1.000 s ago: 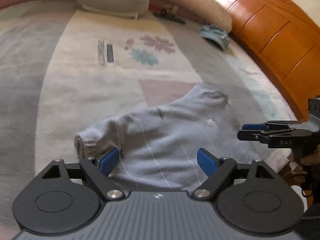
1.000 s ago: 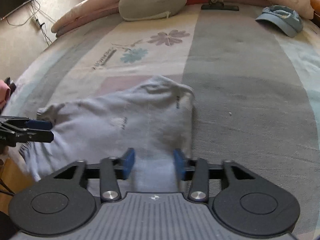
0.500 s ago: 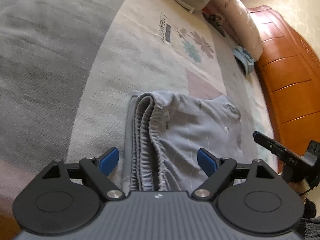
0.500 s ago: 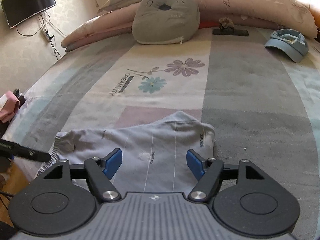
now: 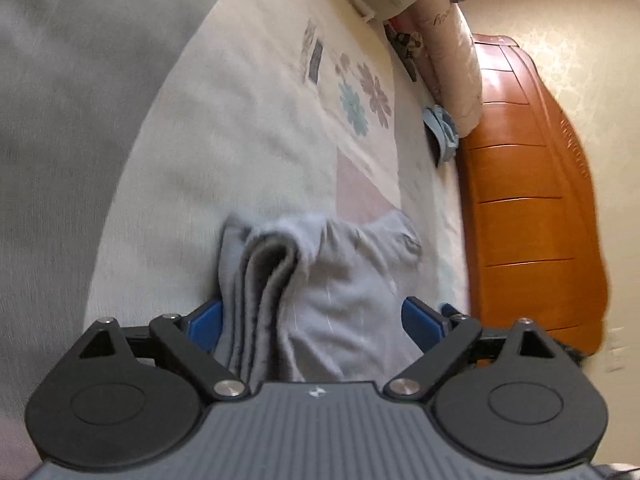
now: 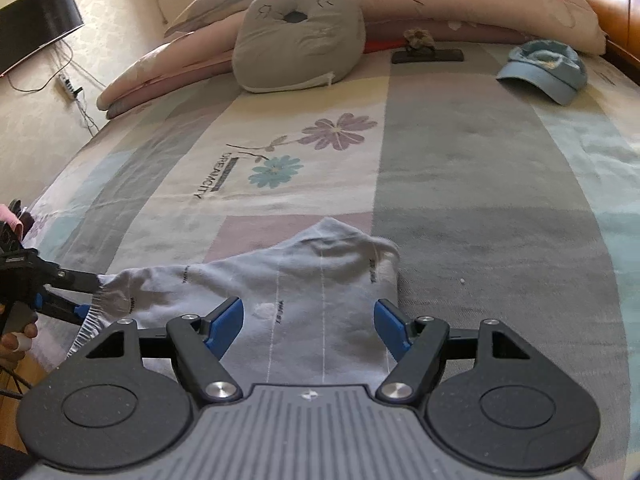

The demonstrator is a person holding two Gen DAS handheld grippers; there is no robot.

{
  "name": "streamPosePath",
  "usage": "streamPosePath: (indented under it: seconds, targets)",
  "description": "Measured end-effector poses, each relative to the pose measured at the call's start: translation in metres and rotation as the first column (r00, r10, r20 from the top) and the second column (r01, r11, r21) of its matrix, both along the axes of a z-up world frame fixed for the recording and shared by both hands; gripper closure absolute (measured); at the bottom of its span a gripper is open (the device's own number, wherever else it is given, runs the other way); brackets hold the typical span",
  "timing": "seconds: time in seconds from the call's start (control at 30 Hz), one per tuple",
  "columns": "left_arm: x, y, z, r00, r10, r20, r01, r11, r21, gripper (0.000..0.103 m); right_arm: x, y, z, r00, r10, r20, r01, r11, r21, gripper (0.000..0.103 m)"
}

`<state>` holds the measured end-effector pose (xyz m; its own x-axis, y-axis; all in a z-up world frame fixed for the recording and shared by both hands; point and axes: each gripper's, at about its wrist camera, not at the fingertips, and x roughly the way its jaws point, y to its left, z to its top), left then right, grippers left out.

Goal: Fold clothes

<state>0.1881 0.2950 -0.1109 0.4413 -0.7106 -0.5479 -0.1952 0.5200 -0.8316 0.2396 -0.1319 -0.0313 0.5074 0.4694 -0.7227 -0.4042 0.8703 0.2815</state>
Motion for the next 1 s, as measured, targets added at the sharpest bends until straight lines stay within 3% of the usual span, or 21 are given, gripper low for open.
streamPosePath:
  seconds: [0.17,0.27,0.37,0.5,0.57,0.73,0.83,1.0]
  targets:
    - [-0.016,-0.003,-0.012,0.999,-0.012,-0.051,0.007,0.995,-0.099,0.01,-0.003,-0.008,-0.001,1.0,-0.021,-0.015,0.021,1.0,0.018,0.027]
    - [-0.001,-0.01,-0.011,0.999,-0.028,-0.03,0.025,0.995,-0.093,0.01,-0.003,-0.011,-0.002,0.999,-0.033,-0.022,0.033,0.999,0.034,0.027]
    - [0.019,-0.02,-0.005,0.997,-0.074,0.013,0.074,0.997,-0.036,0.01,-0.002,-0.012,0.001,0.999,-0.035,-0.028,0.036,0.998,0.054,0.027]
    - [0.01,-0.02,-0.006,0.995,-0.095,-0.017,0.094,0.994,-0.056,0.01,0.001,-0.02,0.005,0.998,-0.041,-0.047,0.045,0.995,0.094,0.026]
    - [-0.005,-0.018,-0.011,0.995,-0.095,-0.042,0.091,0.991,-0.098,0.01,0.003,-0.029,0.002,0.995,-0.047,-0.084,0.057,0.99,0.129,0.022]
    - [0.001,-0.017,-0.01,0.996,-0.082,-0.02,0.08,0.993,-0.09,0.01,0.012,-0.049,-0.021,0.974,-0.047,-0.22,0.091,0.977,0.191,0.02]
    - [0.009,-0.021,-0.008,0.995,-0.103,-0.016,0.101,0.993,-0.067,0.01,0.022,-0.053,-0.032,0.963,-0.062,-0.263,0.106,0.982,0.158,0.02]
    - [0.007,-0.021,-0.007,0.994,-0.106,0.0,0.106,0.993,-0.06,0.01,0.029,-0.049,-0.034,0.963,-0.059,-0.261,0.096,0.987,0.13,0.02]
